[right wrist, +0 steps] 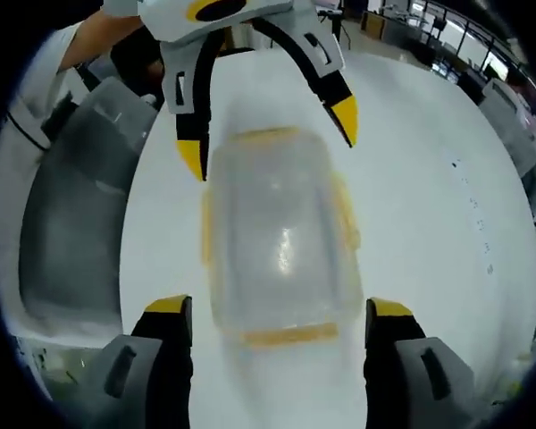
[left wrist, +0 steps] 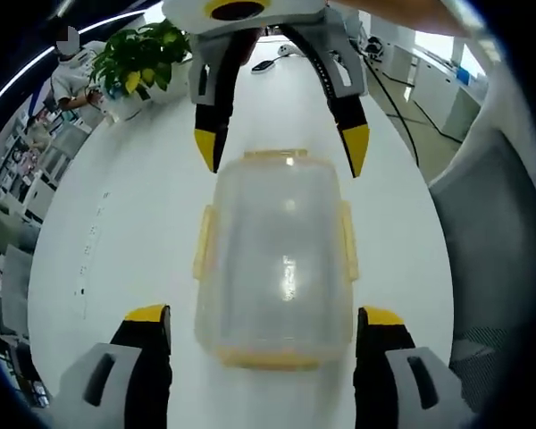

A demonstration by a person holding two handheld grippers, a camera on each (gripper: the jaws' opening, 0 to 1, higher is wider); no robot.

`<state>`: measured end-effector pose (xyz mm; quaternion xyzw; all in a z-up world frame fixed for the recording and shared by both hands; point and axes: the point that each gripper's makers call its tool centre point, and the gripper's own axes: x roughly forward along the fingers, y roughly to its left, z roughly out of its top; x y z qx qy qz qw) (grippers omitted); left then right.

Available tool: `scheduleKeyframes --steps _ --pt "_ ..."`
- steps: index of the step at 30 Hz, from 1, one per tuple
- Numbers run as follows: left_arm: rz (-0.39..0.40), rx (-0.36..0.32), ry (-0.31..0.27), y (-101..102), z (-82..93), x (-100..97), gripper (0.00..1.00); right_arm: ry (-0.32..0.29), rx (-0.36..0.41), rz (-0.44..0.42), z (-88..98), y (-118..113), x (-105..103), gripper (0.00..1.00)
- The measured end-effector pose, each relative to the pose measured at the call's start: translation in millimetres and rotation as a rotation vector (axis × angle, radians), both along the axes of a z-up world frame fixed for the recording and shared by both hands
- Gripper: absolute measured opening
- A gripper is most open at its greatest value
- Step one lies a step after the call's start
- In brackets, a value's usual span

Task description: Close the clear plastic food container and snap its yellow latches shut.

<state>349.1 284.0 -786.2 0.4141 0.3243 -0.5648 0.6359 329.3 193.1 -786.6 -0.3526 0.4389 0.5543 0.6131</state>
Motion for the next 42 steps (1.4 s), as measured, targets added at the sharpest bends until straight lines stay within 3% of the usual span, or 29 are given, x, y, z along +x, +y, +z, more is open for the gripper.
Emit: scheduleKeyframes --steps 16,42 --pt "-0.006 0.022 0.025 2 -11.3 -1.8 0.76 -0.050 -0.037 0.045 -9.7 0 7 0.71" --pt "-0.006 0.027 0.029 10 -13.5 4.5 0.74 -0.045 -0.011 0.050 -10.7 10 14 0.71"
